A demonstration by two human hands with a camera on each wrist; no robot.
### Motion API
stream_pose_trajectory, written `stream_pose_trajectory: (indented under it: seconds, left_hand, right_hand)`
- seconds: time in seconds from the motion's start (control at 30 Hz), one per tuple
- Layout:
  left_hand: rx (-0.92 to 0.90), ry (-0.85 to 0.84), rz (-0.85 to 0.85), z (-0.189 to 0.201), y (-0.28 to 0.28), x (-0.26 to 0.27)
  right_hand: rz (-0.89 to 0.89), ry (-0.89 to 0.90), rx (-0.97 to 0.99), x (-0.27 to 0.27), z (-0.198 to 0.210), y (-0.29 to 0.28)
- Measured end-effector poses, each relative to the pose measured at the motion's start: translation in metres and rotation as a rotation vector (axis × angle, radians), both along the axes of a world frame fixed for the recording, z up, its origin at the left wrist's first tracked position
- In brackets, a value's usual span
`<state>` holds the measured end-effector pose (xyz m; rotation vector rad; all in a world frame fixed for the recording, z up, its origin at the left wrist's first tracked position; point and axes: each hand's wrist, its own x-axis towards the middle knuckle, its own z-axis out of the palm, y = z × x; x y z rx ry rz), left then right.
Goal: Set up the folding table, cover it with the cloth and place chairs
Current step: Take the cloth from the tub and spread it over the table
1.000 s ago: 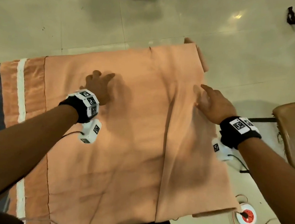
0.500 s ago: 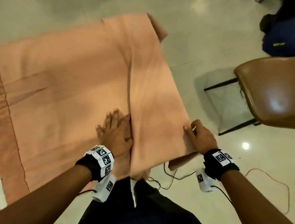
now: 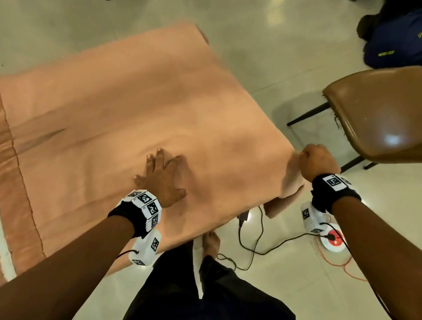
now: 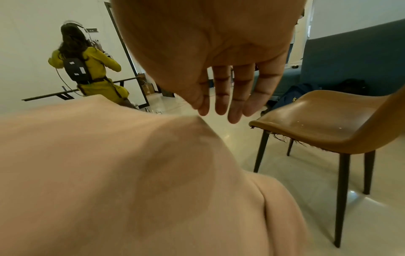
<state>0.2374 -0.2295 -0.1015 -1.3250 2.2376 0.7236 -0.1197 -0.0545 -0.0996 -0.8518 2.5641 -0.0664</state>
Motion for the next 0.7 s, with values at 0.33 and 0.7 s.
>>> stream_pose_trajectory:
  seconds: [0.33,0.7]
  left_hand:
    - [-0.125,0.016,-0.127,0.013,-0.020,0.011]
    - [-0.309,0.074,0.665,0.008,-0.060,0.158]
  right_hand:
    - [0.309,-0.083,-0.211,0.080,0.016,-0.088]
    - [0.932,-0.334,-0.244,0.250,0.010,-0.191]
